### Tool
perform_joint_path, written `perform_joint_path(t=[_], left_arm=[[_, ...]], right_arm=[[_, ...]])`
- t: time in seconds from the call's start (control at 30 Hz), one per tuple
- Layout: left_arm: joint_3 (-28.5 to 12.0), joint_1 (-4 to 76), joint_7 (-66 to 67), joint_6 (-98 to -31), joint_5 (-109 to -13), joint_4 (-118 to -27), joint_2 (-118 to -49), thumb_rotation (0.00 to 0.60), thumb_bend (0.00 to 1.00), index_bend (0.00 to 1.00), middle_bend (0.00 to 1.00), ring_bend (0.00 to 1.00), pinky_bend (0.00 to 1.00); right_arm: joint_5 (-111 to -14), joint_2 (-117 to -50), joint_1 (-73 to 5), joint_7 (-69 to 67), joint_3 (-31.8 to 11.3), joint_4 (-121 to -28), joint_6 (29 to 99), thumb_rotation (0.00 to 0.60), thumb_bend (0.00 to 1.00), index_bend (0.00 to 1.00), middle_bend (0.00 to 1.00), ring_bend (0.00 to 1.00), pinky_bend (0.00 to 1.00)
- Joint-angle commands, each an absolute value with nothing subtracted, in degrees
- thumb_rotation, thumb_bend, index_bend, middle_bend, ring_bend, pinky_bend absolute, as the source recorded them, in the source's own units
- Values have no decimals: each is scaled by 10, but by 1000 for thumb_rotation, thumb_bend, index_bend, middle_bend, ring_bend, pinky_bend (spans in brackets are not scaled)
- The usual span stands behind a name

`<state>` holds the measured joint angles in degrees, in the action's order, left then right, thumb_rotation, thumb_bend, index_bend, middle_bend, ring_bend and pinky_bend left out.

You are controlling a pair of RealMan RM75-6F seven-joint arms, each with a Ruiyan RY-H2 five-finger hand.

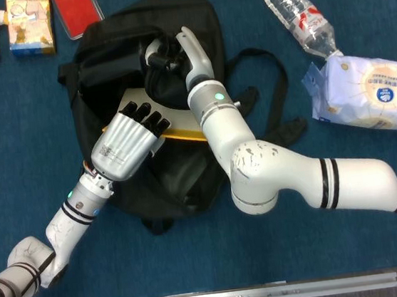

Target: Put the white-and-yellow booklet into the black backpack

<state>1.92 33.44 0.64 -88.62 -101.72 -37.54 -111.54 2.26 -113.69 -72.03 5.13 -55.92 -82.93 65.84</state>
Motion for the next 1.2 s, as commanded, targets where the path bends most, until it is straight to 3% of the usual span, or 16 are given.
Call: perform_joint_path(t=[0.03,0.67,0.93,1.2], left_arm=[[20,335,9,-878,-1013,-376,-1117,600,346,778,634,463,588],[-6,345,61,-829,-973,-432,-1112,600,335,741,630,461,591],[-19,320,96,-850,-952,-471,-1101,600,179,653,618,459,603],[-22,287,141,-876,-941,-537,-1079,600,142,582,609,456,610]], right_arm=[[23,-1137,-720,49,-560,-830,659,600,884,846,740,739,972],[23,-1138,-723,44,-557,-833,663,600,883,847,740,739,972],[22,-1135,-721,45,-556,-836,663,600,882,847,740,739,972],[22,-1133,-720,45,-554,-836,661,600,882,846,740,739,972]])
